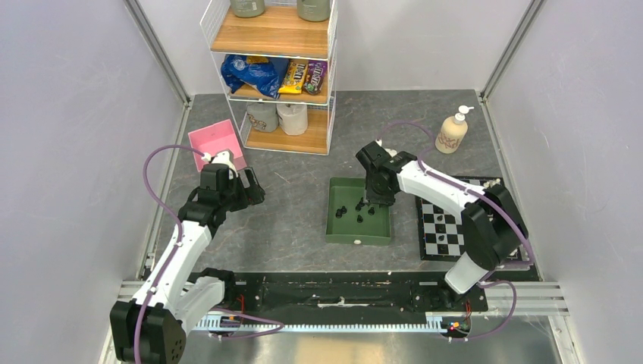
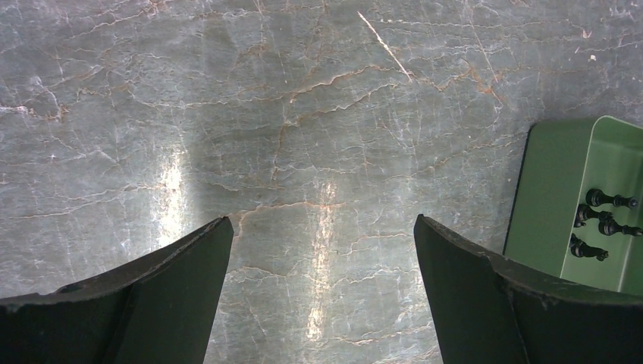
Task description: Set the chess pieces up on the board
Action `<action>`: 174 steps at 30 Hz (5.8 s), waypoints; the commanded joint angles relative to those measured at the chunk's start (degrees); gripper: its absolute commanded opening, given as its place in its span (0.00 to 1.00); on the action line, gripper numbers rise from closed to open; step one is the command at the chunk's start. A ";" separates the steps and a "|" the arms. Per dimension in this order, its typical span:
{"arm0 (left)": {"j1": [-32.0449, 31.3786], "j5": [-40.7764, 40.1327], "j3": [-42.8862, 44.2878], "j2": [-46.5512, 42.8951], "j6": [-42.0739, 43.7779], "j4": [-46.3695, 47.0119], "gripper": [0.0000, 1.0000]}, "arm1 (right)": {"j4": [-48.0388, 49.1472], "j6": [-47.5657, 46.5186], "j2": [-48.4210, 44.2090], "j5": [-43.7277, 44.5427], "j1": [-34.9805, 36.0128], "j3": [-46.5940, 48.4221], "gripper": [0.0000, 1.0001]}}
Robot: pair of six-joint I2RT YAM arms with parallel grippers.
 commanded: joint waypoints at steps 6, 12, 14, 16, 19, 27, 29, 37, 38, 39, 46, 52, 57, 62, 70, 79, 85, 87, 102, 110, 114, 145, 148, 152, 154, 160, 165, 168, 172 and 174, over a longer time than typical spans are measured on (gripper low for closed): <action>-0.03 0.91 2.24 0.27 -1.25 1.69 0.96 | 2.50 -1.87 3.80 -1.93 -1.44 0.67 0.39; -0.03 0.75 2.27 0.26 -1.21 1.69 0.97 | 2.61 -2.28 5.28 -2.51 -1.86 1.11 0.39; -0.03 0.75 2.23 0.32 -1.18 1.70 0.97 | 2.72 -2.24 5.53 -3.01 -1.90 1.11 0.38; -0.03 0.73 2.28 0.36 -1.23 1.70 0.97 | 2.82 -2.23 5.75 -3.25 -1.83 0.98 0.38; -0.03 0.87 2.30 0.31 -1.20 1.69 0.97 | 2.89 -2.19 6.30 -3.50 -1.87 0.93 0.36; -0.03 1.07 2.32 0.19 -1.32 1.70 0.97 | 3.25 -1.93 6.43 -4.31 -1.83 0.96 0.26; -0.03 1.10 2.33 0.18 -1.31 1.69 0.97 | 3.27 -1.97 6.08 -4.19 -1.95 0.76 0.22; -0.03 1.24 2.32 0.11 -1.34 1.69 0.97 | 1.03 -1.73 0.73 -3.07 -1.89 1.09 0.01; -0.03 1.25 2.32 0.02 -1.30 1.69 0.97 | 0.53 -1.65 -0.87 -2.90 -1.90 1.26 0.01; -0.03 1.28 2.32 0.07 -1.33 1.69 0.97 | -0.01 -1.60 -2.68 -2.31 -1.89 1.56 0.01; -0.03 1.63 2.32 -0.01 -1.38 1.74 0.97 | -5.31 -1.70 -14.21 1.74 -6.98 2.39 0.00; -0.03 2.67 2.41 -0.12 -1.58 1.95 0.97 | -5.21 -5.24 -16.58 -1.66 -19.27 -2.13 0.00; -0.03 2.26 2.29 -0.24 -1.49 1.96 0.97 | -2.53 -7.41 -14.15 -6.87 -26.81 -5.62 0.00; -0.05 2.25 2.25 -0.22 -1.51 1.96 0.97 | -0.03 -8.29 -11.28 -8.33 -31.31 -7.79 0.00; -0.03 2.18 2.28 -0.09 -1.52 1.93 0.97 | 3.23 -9.66 -7.60 -8.99 -35.72 -8.52 0.00; -0.03 1.99 2.28 0.18 -1.52 1.96 0.97 | 4.56 -11.01 -3.48 -9.02 -37.66 -7.51 0.01; -0.03 1.99 2.28 0.33 -1.50 1.96 0.97 | 5.01 -11.29 -3.16 -8.37 -37.83 -7.73 0.03; -0.01 1.98 2.25 0.39 -1.44 1.96 0.97 | 5.00 -11.30 -2.84 -8.32 -37.83 -7.72 0.03; -0.03 2.28 2.42 0.42 -1.60 1.89 0.97 | 4.07 -11.73 -5.92 -10.74 -37.85 -7.62 0.36; -0.03 1.92 2.34 -0.23 -1.72 2.00 0.97 | 1.25 -13.50 -13.79 -14.93 -37.74 -5.36 0.52; -0.03 2.26 2.41 -0.02 -1.71 1.96 0.97 | 0.37 -13.56 -16.99 -19.17 -36.70 -4.92 0.57; -0.03 0.65 2.43 0.24 -3.00 0.89 0.97 | 2.77 -4.67 4.40 -8.30 1.35 8.55 0.59; -0.03 -0.25 2.72 0.17 -3.19 0.38 0.97 | 2.39 -5.01 5.04 -7.32 1.45 9.34 0.60; -0.03 -0.37 3.23 0.22 -4.60 0.01 0.97 | 1.76 -5.76 5.84 -8.23 1.50 10.61 0.60; -0.06 -0.34 3.50 0.17 -5.34 -0.20 0.97 | 1.61 -6.15 6.15 -8.16 1.77 11.11 0.60; -0.03 0.02 0.64 0.69 -6.07 2.08 0.97 | 0.52 -6.15 6.53 -3.63 1.71 11.26 0.60; -0.10 3.90 0.64 2.10 -7.32 2.75 0.97 | -0.98 -5.97 8.43 -2.84 1.69 12.31 0.59; -0.11 3.99 0.75 2.11 -7.24 2.75 0.96 | -1.16 -6.05 8.14 -4.48 1.72 12.67 0.58; -0.11 3.75 0.69 1.75 -7.25 2.83 0.96 | -0.49 -6.07 6.74 -7.32 2.53 12.45 0.58; -0.11 3.82 0.57 1.65 -7.28 2.83 0.96 | -0.53 -5.67 6.06 -7.32 3.21 11.99 0.59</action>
